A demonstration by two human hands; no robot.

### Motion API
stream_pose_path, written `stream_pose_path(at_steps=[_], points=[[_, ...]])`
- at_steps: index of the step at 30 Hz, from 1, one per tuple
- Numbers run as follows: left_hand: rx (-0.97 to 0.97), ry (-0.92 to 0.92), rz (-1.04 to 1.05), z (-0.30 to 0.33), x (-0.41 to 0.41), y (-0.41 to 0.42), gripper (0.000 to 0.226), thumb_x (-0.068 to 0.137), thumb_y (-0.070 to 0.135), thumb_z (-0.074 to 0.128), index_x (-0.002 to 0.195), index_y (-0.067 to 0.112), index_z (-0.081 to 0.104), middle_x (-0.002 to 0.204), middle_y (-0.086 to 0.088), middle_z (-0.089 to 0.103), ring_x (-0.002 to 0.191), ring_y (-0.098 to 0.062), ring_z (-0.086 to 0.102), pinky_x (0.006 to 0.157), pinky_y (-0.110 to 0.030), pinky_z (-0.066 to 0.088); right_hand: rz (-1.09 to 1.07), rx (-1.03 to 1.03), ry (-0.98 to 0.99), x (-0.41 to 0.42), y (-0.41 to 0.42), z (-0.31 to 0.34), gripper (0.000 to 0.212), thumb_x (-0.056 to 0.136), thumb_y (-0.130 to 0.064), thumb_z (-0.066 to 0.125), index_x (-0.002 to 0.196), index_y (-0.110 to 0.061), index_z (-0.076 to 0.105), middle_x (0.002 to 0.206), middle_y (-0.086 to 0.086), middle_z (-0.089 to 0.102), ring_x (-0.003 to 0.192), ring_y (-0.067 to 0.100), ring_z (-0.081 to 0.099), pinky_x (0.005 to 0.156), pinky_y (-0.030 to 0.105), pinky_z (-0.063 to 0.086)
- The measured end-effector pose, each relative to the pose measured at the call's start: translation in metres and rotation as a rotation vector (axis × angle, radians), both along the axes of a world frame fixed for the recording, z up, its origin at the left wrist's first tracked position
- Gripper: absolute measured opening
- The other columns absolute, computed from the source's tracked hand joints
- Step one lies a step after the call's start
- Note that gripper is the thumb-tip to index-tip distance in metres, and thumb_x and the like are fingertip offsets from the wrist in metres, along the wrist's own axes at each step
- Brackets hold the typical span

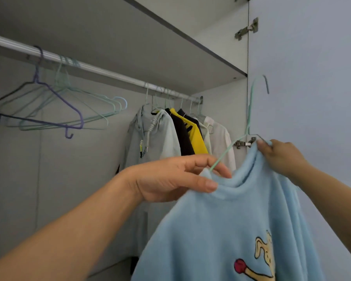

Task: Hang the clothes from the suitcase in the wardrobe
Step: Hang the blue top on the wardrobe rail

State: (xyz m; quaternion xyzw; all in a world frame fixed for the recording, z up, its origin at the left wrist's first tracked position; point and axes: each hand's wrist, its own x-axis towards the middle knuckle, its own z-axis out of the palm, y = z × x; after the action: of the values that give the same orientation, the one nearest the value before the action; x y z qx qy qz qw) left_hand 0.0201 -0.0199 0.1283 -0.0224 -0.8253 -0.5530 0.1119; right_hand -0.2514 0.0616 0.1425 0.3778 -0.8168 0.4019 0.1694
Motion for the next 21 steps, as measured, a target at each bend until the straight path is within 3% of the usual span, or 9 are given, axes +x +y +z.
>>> stream_pose_path(at_steps=[2, 6, 10, 12, 14, 16, 18, 19, 21], points=[[0.079, 0.090, 0.015, -0.008, -0.013, 0.020, 0.031, 0.076, 0.004, 0.058, 0.105, 0.014, 0.059, 0.106, -0.007, 0.059, 0.090, -0.019, 0.060, 0.078, -0.025, 0.054, 0.067, 0.057, -0.097, 0.010, 0.003, -0.001, 0.051, 0.099, -0.049, 0.034, 0.115, -0.005, 0.053, 0.119, 0.023, 0.055, 0.109, 0.040, 0.052, 0.088, 0.044, 0.047], [0.217, 0.197, 0.121, -0.014, -0.039, 0.050, 0.027, 0.070, 0.007, 0.073, 0.093, 0.014, 0.063, 0.098, -0.011, 0.061, 0.100, -0.023, 0.055, 0.078, -0.024, 0.054, 0.345, 0.111, -0.531, 0.028, 0.025, -0.006, 0.040, 0.099, -0.039, 0.048, 0.124, -0.009, 0.053, 0.121, 0.015, 0.057, 0.096, 0.033, 0.061, 0.079, 0.045, 0.056], [0.206, 0.144, 0.196, -0.023, -0.076, 0.076, 0.023, 0.074, 0.017, 0.076, 0.093, 0.017, 0.062, 0.088, -0.002, 0.065, 0.093, -0.018, 0.060, 0.098, -0.039, 0.047, 0.527, 0.037, -0.775, 0.041, 0.058, -0.006, 0.065, 0.095, -0.059, 0.039, 0.131, -0.005, 0.049, 0.118, 0.020, 0.062, 0.092, 0.036, 0.066, 0.083, 0.055, 0.054], [0.235, 0.140, 0.229, -0.029, -0.098, 0.090, 0.031, 0.071, 0.022, 0.079, 0.097, 0.016, 0.063, 0.098, -0.002, 0.071, 0.100, -0.017, 0.064, 0.105, -0.046, 0.044, 0.586, 0.176, -0.725, 0.049, 0.077, -0.003, 0.070, 0.088, -0.068, 0.038, 0.116, -0.008, 0.059, 0.107, 0.015, 0.069, 0.095, 0.032, 0.067, 0.091, 0.056, 0.050], [0.265, 0.169, 0.278, -0.035, -0.118, 0.107, 0.038, 0.072, 0.023, 0.080, 0.106, 0.017, 0.063, 0.106, -0.001, 0.072, 0.106, -0.015, 0.065, 0.102, -0.045, 0.045, 0.567, 0.310, -0.567, 0.058, 0.098, -0.001, 0.061, 0.076, -0.067, 0.050, 0.104, -0.014, 0.063, 0.111, 0.011, 0.067, 0.103, 0.028, 0.064, 0.095, 0.057, 0.047], [0.285, 0.218, 0.315, -0.041, -0.135, 0.124, 0.029, 0.080, 0.020, 0.077, 0.104, 0.019, 0.061, 0.099, 0.006, 0.070, 0.092, -0.006, 0.065, 0.088, -0.030, 0.049, 0.473, 0.305, -0.480, 0.057, 0.121, 0.001, 0.079, 0.060, -0.067, 0.062, 0.118, -0.013, 0.061, 0.128, 0.010, 0.059, 0.120, 0.029, 0.055, 0.098, 0.061, 0.042], [0.338, 0.277, 0.385, -0.046, -0.148, 0.135, 0.035, 0.081, 0.023, 0.076, 0.108, 0.015, 0.055, 0.094, 0.004, 0.063, 0.078, -0.006, 0.059, 0.066, -0.020, 0.047, 0.425, 0.278, -0.513, 0.050, 0.145, 0.004, 0.102, 0.049, -0.068, 0.066, 0.133, -0.011, 0.052, 0.138, 0.009, 0.050, 0.130, 0.031, 0.045, 0.097, 0.066, 0.040], [0.364, 0.310, 0.428, -0.048, -0.155, 0.135, 0.038, 0.080, 0.025, 0.077, 0.108, 0.014, 0.054, 0.094, 0.002, 0.061, 0.075, -0.007, 0.058, 0.059, -0.016, 0.047, 0.420, 0.316, -0.527, 0.046, 0.157, 0.005, 0.103, 0.049, -0.066, 0.069, 0.136, -0.013, 0.050, 0.138, 0.009, 0.049, 0.129, 0.032, 0.045, 0.096, 0.065, 0.042], [0.376, 0.353, 0.481, -0.049, -0.167, 0.140, 0.035, 0.080, 0.031, 0.076, 0.101, 0.015, 0.053, 0.099, -0.003, 0.062, 0.077, -0.011, 0.059, 0.056, -0.014, 0.049, 0.408, 0.474, -0.479, 0.041, 0.180, 0.001, 0.079, 0.062, -0.053, 0.075, 0.130, -0.017, 0.056, 0.128, 0.007, 0.058, 0.118, 0.030, 0.056, 0.092, 0.054, 0.051]])
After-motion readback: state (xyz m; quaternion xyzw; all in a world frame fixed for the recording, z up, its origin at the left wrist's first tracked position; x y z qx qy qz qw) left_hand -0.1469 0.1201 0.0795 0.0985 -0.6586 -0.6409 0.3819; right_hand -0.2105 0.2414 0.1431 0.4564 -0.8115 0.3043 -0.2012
